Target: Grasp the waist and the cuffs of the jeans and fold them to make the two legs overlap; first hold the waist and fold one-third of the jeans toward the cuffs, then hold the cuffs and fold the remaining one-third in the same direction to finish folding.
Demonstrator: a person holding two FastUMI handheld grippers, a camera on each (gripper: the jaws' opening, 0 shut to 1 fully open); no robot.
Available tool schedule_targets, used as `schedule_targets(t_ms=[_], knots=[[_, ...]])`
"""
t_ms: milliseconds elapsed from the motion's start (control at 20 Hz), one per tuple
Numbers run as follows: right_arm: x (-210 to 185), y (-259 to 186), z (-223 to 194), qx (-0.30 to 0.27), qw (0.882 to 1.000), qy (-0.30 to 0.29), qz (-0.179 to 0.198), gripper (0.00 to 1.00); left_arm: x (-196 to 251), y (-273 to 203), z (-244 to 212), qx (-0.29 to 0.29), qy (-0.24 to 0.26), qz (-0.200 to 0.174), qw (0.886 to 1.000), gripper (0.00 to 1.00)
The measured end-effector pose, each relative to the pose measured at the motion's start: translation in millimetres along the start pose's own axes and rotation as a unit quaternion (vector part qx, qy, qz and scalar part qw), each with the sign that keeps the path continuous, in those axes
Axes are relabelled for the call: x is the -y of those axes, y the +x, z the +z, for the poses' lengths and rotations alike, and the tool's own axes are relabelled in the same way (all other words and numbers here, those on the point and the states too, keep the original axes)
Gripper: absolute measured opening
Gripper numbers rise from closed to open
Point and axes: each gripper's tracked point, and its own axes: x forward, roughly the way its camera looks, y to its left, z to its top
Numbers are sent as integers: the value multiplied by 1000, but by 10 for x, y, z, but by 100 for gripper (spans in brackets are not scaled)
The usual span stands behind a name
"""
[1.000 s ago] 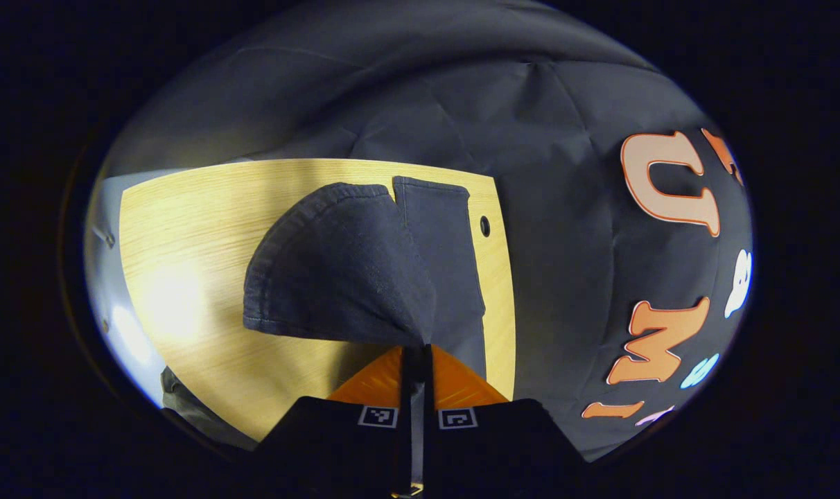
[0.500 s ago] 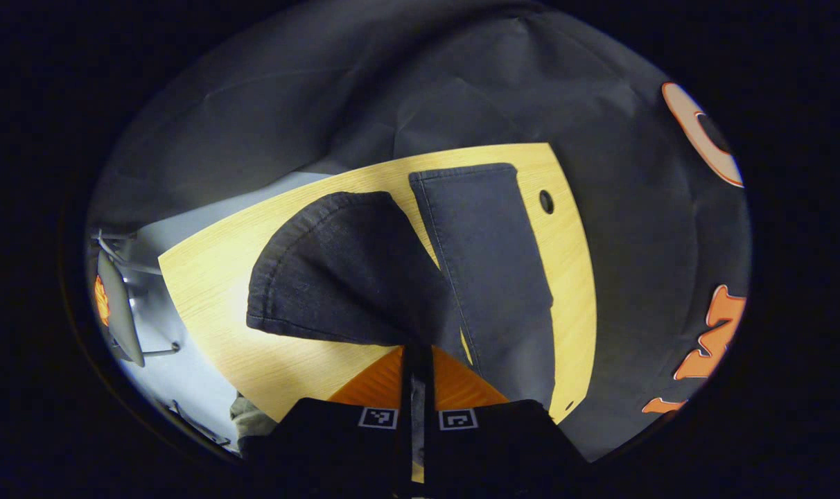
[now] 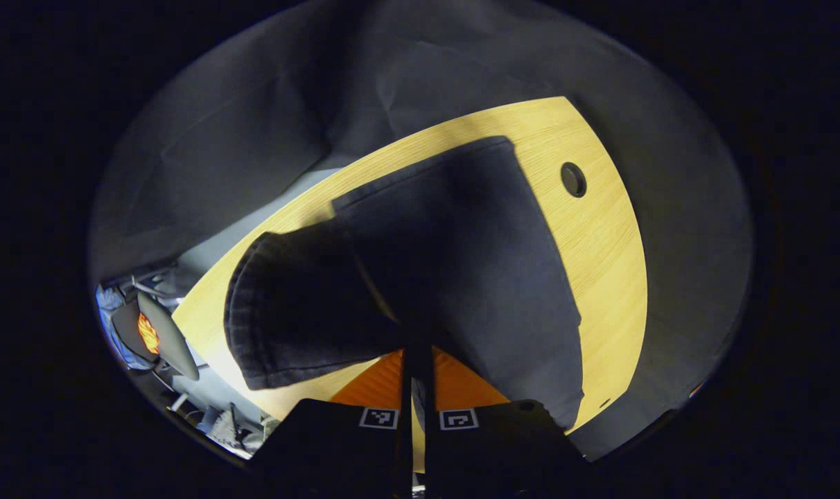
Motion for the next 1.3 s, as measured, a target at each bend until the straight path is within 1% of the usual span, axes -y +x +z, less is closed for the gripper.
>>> schedule_targets(t_ms=[150,250,350,400,450,500,600,650,700,750,800,900,950,1000,1100,1150,1200,1250,1300], knots=[[-75,237,104,-1,1000,-16,-10,8,422,92,334,24,31,-11,999,7],[-108,373,173,-3,1000,-10,-16,8,577,117,601,54,59,-4,997,7],[-109,483,219,-6,1000,-6,-26,8,677,137,876,85,69,-1,994,6],[-100,523,227,-8,999,-10,-34,8,748,129,943,92,66,-13,994,7],[-136,544,217,-8,999,-14,-38,8,854,26,1001,99,62,-40,992,6],[-207,537,237,1,999,-23,-30,8,955,44,1038,109,65,-69,990,23],[-485,449,347,30,999,-42,1,44,967,-167,1101,134,78,-90,984,58],[-605,384,456,50,997,-50,9,62,985,-318,1168,160,82,-99,979,79],[-682,315,592,67,996,-65,5,80,1094,-423,1279,194,90,-116,970,100],[-774,217,674,89,992,-86,5,98,1147,-622,1283,226,102,-134,959,99],[-819,99,759,111,988,-110,9,98,1223,-815,1324,258,114,-150,947,96],[-1025,-156,788,136,979,-150,26,98,1385,-1237,1246,306,138,-203,920,97],[-1116,-294,779,145,975,-163,35,98,1457,-1454,1184,324,151,-230,905,93],[-1187,-431,769,155,971,-177,41,98,1544,-1662,1065,338,163,-249,892,97],[-1270,-721,720,182,958,-219,45,98,1586,-2008,837,372,194,-274,865,97],[-1269,-880,673,201,948,-242,41,98,1575,-2173,731,392,207,-282,851,97],[-1252,-1047,634,220,937,-270,34,98,1585,-2327,590,409,221,-293,836,97],[-1198,-1196,628,245,922,-298,17,98,1577,-2447,463,427,228,-302,821,96],[-1161,-1318,622,271,906,-326,-1,98,1540,-2539,357,445,227,-301,812,97]])
